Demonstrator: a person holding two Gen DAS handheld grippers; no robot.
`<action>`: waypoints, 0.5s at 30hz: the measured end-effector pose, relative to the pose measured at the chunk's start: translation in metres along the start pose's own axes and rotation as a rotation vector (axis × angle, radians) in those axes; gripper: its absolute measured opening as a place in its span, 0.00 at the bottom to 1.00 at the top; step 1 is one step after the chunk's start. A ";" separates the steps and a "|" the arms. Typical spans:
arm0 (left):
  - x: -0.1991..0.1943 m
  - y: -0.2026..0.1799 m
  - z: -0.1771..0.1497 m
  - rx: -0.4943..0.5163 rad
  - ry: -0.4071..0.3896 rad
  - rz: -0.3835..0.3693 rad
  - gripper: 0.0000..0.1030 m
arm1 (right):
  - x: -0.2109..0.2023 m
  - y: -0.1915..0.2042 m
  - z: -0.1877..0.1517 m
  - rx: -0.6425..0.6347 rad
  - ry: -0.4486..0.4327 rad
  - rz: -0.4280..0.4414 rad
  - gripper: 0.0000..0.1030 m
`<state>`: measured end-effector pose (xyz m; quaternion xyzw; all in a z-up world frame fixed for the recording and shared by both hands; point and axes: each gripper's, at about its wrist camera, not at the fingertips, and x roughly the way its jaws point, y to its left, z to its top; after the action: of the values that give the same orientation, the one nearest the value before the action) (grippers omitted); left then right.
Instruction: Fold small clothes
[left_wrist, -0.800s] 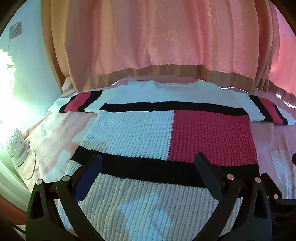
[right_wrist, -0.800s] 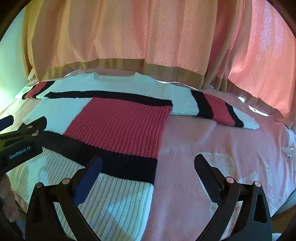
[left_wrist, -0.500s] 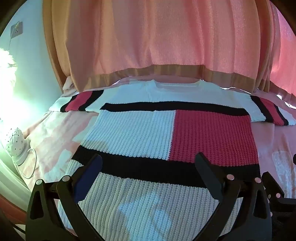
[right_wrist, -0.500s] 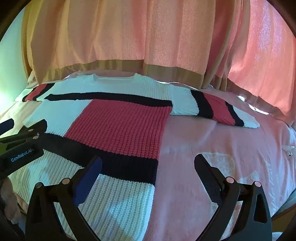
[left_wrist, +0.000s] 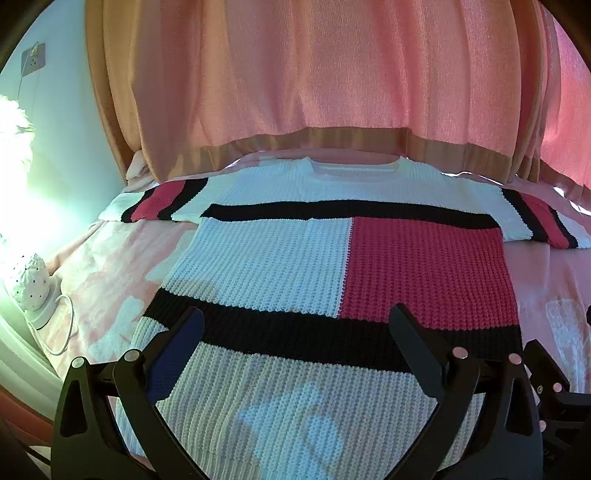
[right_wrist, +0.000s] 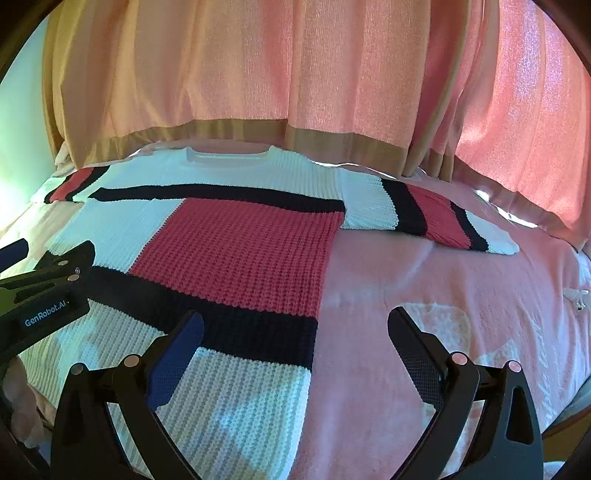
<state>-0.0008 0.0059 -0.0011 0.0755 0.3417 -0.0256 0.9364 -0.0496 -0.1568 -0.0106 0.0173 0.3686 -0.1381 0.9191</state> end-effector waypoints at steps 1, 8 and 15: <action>0.000 0.000 0.000 0.000 0.000 0.000 0.95 | 0.000 0.000 0.000 0.001 0.000 0.001 0.95; 0.001 0.001 -0.001 0.002 0.003 -0.002 0.95 | 0.001 0.003 0.002 0.001 0.000 0.004 0.95; 0.002 0.003 -0.001 0.001 0.003 0.000 0.95 | 0.000 0.006 0.003 0.001 -0.004 0.007 0.95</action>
<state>0.0005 0.0086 -0.0029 0.0760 0.3429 -0.0257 0.9359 -0.0457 -0.1516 -0.0087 0.0186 0.3666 -0.1351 0.9203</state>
